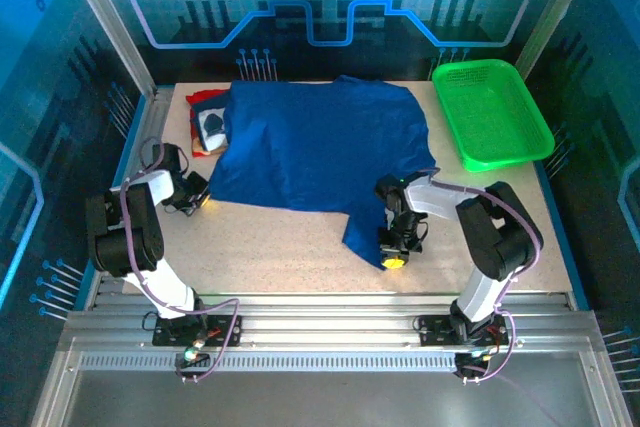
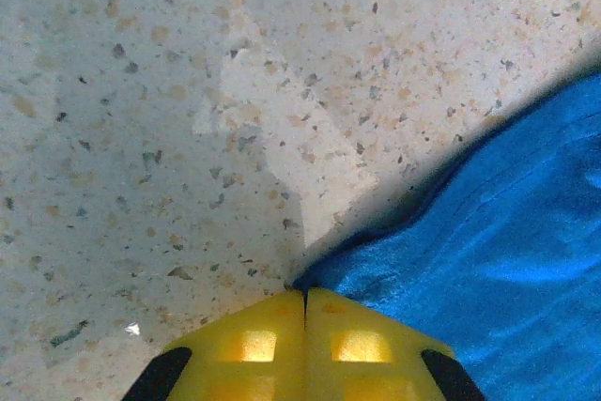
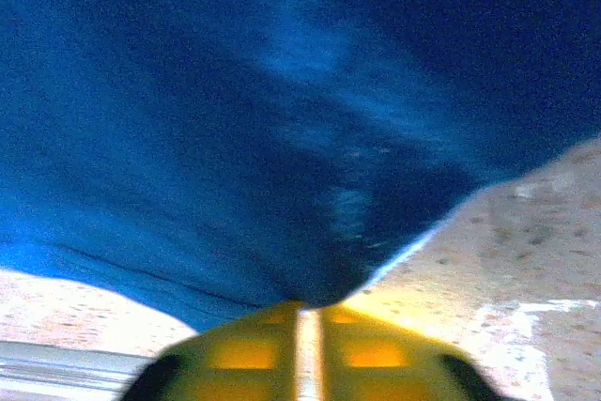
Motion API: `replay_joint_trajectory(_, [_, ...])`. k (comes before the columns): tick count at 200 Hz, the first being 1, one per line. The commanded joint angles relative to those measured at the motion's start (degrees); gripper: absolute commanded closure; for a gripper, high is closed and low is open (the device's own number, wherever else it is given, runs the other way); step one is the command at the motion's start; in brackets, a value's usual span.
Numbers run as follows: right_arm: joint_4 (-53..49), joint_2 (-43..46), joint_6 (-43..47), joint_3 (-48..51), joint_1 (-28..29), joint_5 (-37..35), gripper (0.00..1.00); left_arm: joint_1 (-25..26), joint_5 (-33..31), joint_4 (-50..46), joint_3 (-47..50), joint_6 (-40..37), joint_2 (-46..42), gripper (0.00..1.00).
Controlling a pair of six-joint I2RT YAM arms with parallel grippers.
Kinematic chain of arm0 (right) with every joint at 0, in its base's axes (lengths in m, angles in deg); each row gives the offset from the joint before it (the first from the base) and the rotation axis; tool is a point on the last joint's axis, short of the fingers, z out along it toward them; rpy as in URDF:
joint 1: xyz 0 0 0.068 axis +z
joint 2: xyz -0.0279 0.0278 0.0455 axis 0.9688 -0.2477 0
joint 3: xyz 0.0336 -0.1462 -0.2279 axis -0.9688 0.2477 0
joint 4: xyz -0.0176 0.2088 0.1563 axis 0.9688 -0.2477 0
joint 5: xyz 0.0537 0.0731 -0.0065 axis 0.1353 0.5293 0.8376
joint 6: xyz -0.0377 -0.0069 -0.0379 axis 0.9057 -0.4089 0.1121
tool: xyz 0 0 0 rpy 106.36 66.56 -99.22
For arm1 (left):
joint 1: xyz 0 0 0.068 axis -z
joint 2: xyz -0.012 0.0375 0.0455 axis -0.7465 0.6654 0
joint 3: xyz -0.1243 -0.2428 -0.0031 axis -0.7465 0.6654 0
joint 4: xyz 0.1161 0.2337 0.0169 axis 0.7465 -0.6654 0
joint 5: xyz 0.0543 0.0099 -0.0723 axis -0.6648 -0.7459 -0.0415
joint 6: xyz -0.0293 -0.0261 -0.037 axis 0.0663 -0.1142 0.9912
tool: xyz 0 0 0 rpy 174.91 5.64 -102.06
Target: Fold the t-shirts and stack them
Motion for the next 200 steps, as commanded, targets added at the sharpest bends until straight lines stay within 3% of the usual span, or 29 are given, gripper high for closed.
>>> replay_joint_trajectory(1, [6.4, -2.9, 1.3, -2.2, 0.8, -3.9, 1.0, 1.5, 4.9, 4.5, 2.0, -2.8, 0.2, 1.0])
replay_joint_trajectory(84, [-5.8, 13.1, -2.7, -4.2, -3.4, -12.9, 1.0, 2.0, 7.1, -0.1, 8.1, -1.6, -13.5, 1.0])
replay_joint_trajectory(200, [-20.8, 31.2, -2.8, -3.5, -18.0, -19.9, 1.0, 2.2, 4.0, -15.0, 16.4, 4.6, -39.0, 1.0])
